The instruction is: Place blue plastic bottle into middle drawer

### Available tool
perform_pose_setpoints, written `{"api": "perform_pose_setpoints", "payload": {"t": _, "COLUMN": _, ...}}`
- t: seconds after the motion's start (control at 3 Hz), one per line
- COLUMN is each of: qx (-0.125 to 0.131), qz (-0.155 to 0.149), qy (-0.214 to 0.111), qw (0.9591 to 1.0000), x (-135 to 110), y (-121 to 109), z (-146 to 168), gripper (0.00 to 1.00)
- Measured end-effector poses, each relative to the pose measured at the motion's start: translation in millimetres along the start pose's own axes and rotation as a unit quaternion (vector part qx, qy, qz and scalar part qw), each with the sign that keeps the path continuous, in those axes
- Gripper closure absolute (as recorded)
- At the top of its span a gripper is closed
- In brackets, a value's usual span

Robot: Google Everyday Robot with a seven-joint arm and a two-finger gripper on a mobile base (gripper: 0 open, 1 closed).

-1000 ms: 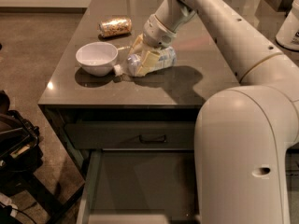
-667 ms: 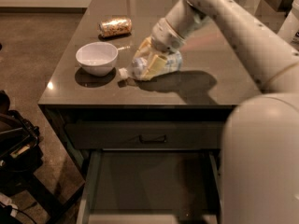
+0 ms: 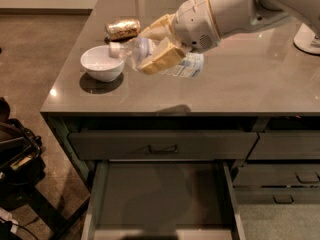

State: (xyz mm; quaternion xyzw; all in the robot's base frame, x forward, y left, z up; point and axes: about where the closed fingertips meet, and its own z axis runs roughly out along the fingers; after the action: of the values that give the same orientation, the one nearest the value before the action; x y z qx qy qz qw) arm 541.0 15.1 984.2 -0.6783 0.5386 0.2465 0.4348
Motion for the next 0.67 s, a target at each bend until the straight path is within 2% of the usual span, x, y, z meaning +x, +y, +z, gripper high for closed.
{"api": "perform_pose_setpoints", "payload": {"t": 0.33, "qx": 0.048, "qz": 0.026, "qy": -0.059, "qw": 0.9968, "x": -25, "y": 33, "z": 3, "gripper": 1.00}}
{"api": "perform_pose_setpoints", "payload": {"t": 0.67, "qx": 0.069, "qz": 0.069, "qy": -0.056, "qw": 0.9936, "x": 3, "y": 49, "z": -2, "gripper": 1.00}}
